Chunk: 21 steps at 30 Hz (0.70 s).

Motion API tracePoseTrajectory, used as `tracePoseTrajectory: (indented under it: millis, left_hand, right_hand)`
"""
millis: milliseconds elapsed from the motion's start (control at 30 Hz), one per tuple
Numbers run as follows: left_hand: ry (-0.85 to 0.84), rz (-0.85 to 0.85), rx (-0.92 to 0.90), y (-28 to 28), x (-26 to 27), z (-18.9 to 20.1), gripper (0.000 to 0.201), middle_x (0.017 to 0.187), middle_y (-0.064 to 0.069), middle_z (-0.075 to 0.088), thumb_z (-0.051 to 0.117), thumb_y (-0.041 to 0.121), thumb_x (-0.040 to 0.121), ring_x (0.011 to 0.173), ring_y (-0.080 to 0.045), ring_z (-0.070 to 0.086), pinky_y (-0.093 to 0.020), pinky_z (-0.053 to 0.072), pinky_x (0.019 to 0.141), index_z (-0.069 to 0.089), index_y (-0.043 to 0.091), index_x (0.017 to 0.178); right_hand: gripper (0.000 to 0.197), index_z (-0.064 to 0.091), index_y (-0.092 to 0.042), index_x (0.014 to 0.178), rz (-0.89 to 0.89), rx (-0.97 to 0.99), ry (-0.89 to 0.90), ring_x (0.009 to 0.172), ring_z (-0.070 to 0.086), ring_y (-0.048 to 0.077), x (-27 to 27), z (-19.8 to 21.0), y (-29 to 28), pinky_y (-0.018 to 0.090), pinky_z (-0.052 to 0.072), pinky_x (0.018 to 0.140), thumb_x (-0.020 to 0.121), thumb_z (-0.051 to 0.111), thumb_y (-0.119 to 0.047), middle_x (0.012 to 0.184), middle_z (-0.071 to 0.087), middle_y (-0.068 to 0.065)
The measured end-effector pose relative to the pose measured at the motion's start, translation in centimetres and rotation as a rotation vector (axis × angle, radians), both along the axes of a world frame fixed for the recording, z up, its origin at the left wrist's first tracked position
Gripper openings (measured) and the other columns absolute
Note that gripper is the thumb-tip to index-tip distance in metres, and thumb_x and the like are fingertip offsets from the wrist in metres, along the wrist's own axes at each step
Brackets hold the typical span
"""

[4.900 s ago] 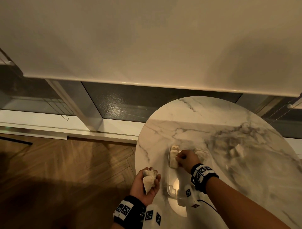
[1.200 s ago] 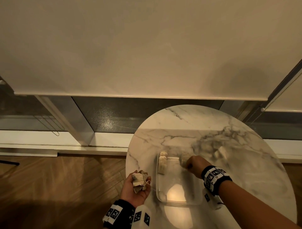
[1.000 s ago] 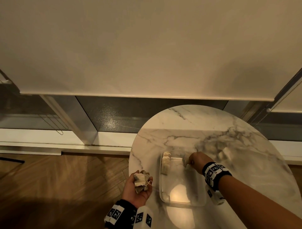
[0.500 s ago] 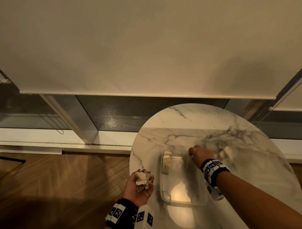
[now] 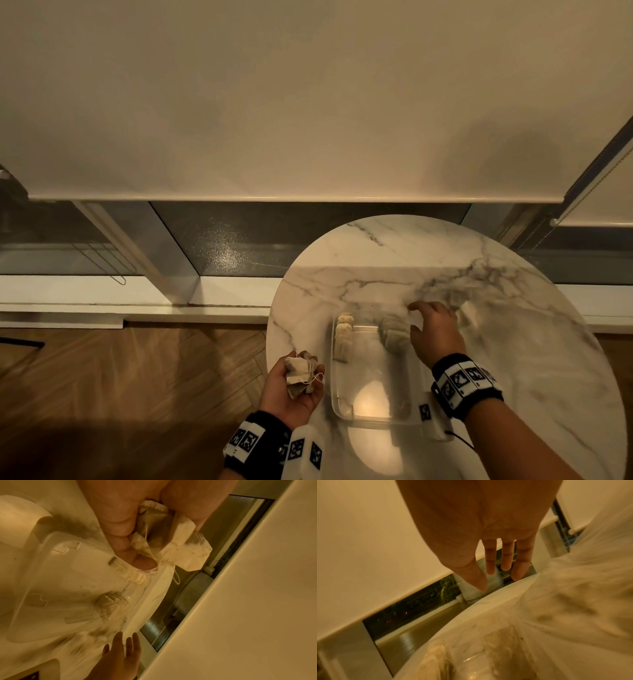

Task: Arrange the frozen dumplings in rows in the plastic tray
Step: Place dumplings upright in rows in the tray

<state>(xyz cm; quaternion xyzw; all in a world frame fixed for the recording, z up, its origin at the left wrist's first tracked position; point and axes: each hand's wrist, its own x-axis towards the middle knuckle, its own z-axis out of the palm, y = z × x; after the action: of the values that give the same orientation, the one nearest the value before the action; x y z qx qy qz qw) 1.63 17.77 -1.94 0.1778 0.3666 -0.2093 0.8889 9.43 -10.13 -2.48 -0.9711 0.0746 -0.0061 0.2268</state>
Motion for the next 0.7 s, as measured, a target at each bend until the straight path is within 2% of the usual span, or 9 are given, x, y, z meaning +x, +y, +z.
tracePoseTrajectory:
  millis: [100, 167, 267, 367, 500, 600, 633, 700]
  left_hand:
    - [-0.024, -0.024, -0.004, -0.4, 0.2, 0.0, 0.018, 0.083, -0.01, 0.059, 0.057, 0.026, 0.082, 0.068, -0.025, 0.064, -0.029, 0.054, 0.048, 0.061, 0.009, 0.083]
    - [-0.038, -0.023, -0.018, -0.6, 0.2, 0.2, 0.019, 0.083, -0.01, 0.058, 0.055, 0.026, 0.085, 0.069, -0.025, 0.062, -0.029, 0.053, 0.047, 0.061, 0.008, 0.082]
    - [-0.043, -0.036, -0.04, -1.2, 0.3, 0.6, 0.021, 0.084, -0.009, 0.057, 0.052, 0.026, 0.09, 0.069, -0.025, 0.061, -0.028, 0.052, 0.045, 0.06, 0.008, 0.082]
    - [-0.053, -0.048, -0.039, -1.5, 0.3, 0.6, 0.024, 0.083, -0.009, 0.057, 0.048, 0.027, 0.094, 0.066, -0.025, 0.062, -0.028, 0.05, 0.043, 0.059, 0.008, 0.083]
    - [-0.041, -0.058, -0.013, -1.7, 0.2, 0.7, 0.021, 0.085, -0.01, 0.058, 0.052, 0.027, 0.09, 0.065, -0.025, 0.064, -0.027, 0.052, 0.045, 0.06, 0.008, 0.085]
    - [-0.028, -0.055, 0.009, -1.6, 0.2, 0.9, 0.02, 0.084, -0.011, 0.061, 0.056, 0.027, 0.085, 0.065, -0.025, 0.065, -0.027, 0.053, 0.048, 0.062, 0.008, 0.083]
    - [-0.028, -0.056, 0.016, -1.6, 0.2, 1.0, 0.02, 0.084, -0.011, 0.061, 0.057, 0.027, 0.084, 0.065, -0.026, 0.065, -0.027, 0.053, 0.048, 0.063, 0.008, 0.083]
    - [-0.02, -0.049, 0.026, -1.4, 0.1, 1.0, 0.02, 0.083, -0.011, 0.063, 0.058, 0.027, 0.083, 0.065, -0.026, 0.065, -0.027, 0.053, 0.048, 0.064, 0.008, 0.083]
  right_hand:
    - [0.032, 0.064, -0.023, 0.116, -0.049, 0.118, 0.018, 0.105, 0.056, 0.02, -1.7, 0.4, 0.2, 0.033, 0.05, 0.086, 0.086, 0.066, -0.016, 0.112, 0.062, 0.0]
    - [0.025, 0.068, -0.021, 0.113, -0.018, 0.151, 0.126, 0.092, 0.061, 0.016, -2.7, 0.3, 0.9, 0.027, 0.05, 0.08, 0.089, 0.063, -0.016, 0.106, 0.067, 0.0]
    - [0.027, 0.071, -0.016, 0.113, 0.083, 0.115, 0.299, 0.098, 0.063, 0.018, -3.3, -0.6, 1.7, 0.02, 0.044, 0.084, 0.092, 0.054, -0.009, 0.113, 0.071, 0.005]
    - [0.032, 0.068, -0.016, 0.119, 0.102, 0.059, 0.428, 0.112, 0.062, 0.025, -2.9, -1.4, 2.4, 0.025, 0.045, 0.093, 0.092, 0.051, -0.014, 0.121, 0.068, 0.008]
    - [0.032, 0.066, -0.017, 0.113, 0.145, 0.078, 0.448, 0.112, 0.062, 0.028, -1.3, -3.2, 2.6, 0.029, 0.046, 0.096, 0.088, 0.046, -0.012, 0.123, 0.066, 0.008]
    - [0.022, 0.062, -0.022, 0.1, 0.177, 0.044, 0.453, 0.108, 0.064, 0.029, -0.4, -4.9, 2.3, 0.032, 0.049, 0.092, 0.089, 0.046, -0.014, 0.114, 0.067, 0.009]
    - [0.022, 0.064, -0.021, 0.101, 0.169, 0.047, 0.441, 0.108, 0.064, 0.029, -0.4, -4.5, 2.6, 0.032, 0.049, 0.092, 0.09, 0.046, -0.014, 0.115, 0.067, 0.008]
    - [0.027, 0.065, -0.015, 0.114, 0.151, 0.055, 0.42, 0.112, 0.061, 0.028, -0.8, -3.7, 2.9, 0.027, 0.044, 0.093, 0.095, 0.047, -0.013, 0.12, 0.065, 0.007]
